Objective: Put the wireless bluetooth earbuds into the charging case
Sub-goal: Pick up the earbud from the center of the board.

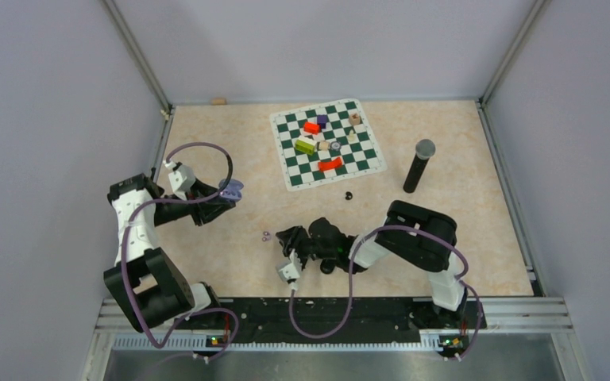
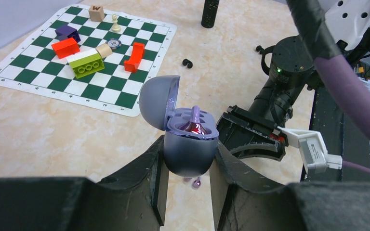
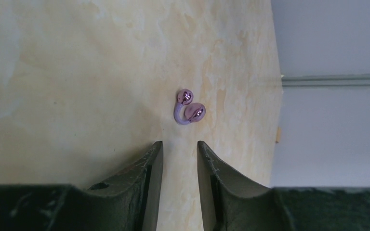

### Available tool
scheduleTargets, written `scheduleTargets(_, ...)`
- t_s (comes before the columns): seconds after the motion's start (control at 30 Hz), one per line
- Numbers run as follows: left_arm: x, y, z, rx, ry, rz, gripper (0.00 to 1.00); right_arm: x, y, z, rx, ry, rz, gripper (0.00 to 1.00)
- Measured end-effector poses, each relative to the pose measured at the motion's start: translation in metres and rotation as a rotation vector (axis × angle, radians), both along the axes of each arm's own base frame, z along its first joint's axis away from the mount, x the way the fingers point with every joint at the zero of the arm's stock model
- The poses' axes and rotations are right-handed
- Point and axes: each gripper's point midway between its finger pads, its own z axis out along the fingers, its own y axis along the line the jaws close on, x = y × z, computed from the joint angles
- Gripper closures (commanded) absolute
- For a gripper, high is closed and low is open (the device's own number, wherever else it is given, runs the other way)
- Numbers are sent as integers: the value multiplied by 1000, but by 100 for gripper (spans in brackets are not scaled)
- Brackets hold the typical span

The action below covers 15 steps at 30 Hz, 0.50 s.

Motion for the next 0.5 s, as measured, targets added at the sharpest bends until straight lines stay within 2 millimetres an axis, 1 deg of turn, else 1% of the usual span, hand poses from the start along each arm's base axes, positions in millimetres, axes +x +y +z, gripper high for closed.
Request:
scheduleTargets(0.07,0,0,0,0,0,0,100,-1,7,-3,-23,12,4,77)
scheduleTargets(0.27,0,0,0,1,-2,0,100,3,33,-4,-104,124,-14,76)
scheduleTargets(0.5,0,1,1,4,-9,7,100,3,34,-5,-128,130,-15,74)
